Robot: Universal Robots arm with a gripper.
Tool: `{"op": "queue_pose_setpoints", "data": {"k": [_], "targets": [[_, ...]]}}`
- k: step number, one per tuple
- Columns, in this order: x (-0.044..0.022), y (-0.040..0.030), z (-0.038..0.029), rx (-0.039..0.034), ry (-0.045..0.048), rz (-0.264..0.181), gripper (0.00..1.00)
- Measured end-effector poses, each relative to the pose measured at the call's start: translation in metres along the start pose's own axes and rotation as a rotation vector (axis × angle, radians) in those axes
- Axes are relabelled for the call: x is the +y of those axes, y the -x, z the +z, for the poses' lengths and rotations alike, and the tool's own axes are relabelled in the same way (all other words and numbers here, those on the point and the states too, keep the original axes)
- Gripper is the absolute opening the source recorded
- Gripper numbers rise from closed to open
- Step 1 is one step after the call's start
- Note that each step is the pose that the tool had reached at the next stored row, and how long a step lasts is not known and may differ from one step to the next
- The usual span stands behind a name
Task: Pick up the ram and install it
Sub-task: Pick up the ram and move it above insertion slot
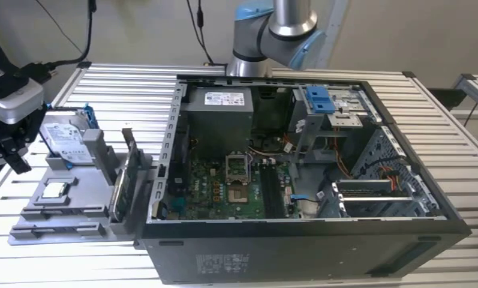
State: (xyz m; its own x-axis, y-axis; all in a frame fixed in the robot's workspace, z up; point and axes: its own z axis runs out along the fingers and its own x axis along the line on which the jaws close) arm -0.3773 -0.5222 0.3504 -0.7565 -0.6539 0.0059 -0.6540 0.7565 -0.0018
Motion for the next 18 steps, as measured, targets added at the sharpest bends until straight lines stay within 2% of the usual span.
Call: {"op": "queue_pose_setpoints", "data": {"k": [6,18], "targets": [[0.0000,0.0000,0.0000,0.0034,-0.0048,-0.100,0.11],[0.0000,0.0000,0.0000,0.0039,-0.0066,-0.209,0.11]]}}
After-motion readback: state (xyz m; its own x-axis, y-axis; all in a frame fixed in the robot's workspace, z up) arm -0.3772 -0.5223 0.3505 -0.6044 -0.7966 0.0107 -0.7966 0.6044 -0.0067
